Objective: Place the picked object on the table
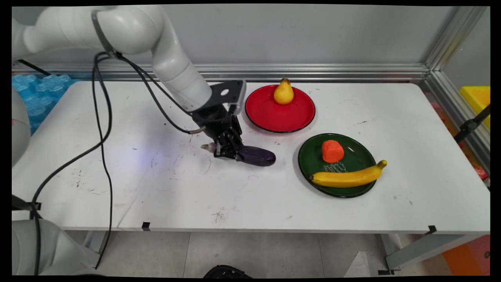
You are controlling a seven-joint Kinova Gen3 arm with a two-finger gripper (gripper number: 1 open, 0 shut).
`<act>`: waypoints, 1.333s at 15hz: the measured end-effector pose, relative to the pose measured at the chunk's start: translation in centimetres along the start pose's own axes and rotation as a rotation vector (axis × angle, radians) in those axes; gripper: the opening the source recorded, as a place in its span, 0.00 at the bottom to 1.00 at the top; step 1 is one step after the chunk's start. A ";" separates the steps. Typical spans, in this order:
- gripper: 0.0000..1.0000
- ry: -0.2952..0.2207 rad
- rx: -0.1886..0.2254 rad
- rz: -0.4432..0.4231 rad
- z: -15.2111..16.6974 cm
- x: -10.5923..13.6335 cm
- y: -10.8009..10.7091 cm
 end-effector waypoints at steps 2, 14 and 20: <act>0.00 -0.003 0.000 -0.002 1.2 -0.1 -0.4; 1.00 0.021 0.006 -0.011 3.5 -0.4 -1.6; 1.00 0.039 0.023 -0.018 1.3 -0.4 -1.4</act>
